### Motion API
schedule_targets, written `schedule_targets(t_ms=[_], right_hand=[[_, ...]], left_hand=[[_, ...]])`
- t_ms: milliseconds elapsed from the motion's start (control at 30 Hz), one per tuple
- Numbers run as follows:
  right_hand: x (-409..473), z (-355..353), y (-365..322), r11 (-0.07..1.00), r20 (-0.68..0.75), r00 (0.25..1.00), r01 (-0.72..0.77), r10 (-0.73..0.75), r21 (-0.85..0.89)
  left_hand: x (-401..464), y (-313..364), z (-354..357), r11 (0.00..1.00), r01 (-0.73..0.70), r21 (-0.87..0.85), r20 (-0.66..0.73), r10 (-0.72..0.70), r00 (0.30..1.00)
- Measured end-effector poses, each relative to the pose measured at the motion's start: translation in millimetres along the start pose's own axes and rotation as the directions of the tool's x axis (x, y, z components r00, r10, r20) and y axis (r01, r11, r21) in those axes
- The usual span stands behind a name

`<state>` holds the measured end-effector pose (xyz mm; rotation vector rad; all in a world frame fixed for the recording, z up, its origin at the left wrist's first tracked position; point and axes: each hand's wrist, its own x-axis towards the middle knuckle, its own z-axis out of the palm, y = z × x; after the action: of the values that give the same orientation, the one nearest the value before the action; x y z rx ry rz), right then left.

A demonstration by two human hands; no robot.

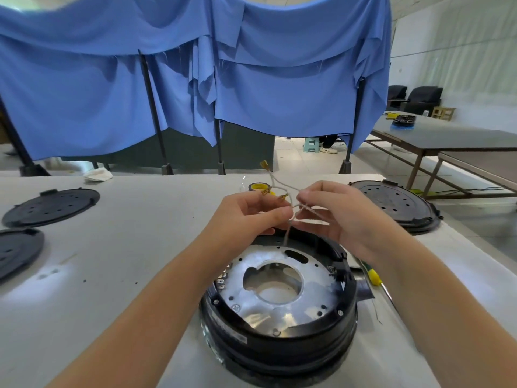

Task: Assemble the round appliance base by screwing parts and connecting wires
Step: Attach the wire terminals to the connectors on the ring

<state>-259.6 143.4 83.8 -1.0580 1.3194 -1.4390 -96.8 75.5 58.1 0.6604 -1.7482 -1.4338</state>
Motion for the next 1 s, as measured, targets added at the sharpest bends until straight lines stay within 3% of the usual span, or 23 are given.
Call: schedule_targets(t_ms=[167, 333, 567, 767, 900, 1000], right_hand=[[1.1, -0.9, 4.5, 0.999, 0.106, 0.994, -0.038, 0.04, -0.02], [3.9, -0.8, 7.1, 1.0, 0.06, 0.998, 0.012, -0.012, 0.006], [3.3, -9.8, 4.3, 0.945, 0.022, 0.994, 0.111, -0.11, -0.307], [3.4, -13.2, 4.2, 0.913, 0.017, 0.991, 0.132, -0.136, -0.385], [-1.6, -4.5, 2.8, 0.897, 0.052, 0.981, 0.194, -0.189, -0.398], [-8.8, 7.8, 2.7, 0.891, 0.147, 0.968, 0.245, -0.203, -0.382]], left_hand=[[-1.2, -6.0, -13.3, 0.995, 0.08, -0.065, 0.017, -0.079, 0.997], [0.7, -12.9, -15.4, 0.992, 0.085, -0.097, 0.021, -0.084, 0.996], [-0.8, -10.1, -37.0, 0.979, 0.066, 0.193, 0.085, -0.084, 0.993], [-3.0, -1.9, -54.2, 0.879, -0.004, 0.476, 0.077, -0.038, 0.996], [-3.2, 0.8, -55.4, 0.853, -0.037, 0.521, 0.047, 0.014, 0.999], [-2.1, 2.4, -55.5, 0.893, -0.04, 0.448, 0.024, 0.033, 0.999]])
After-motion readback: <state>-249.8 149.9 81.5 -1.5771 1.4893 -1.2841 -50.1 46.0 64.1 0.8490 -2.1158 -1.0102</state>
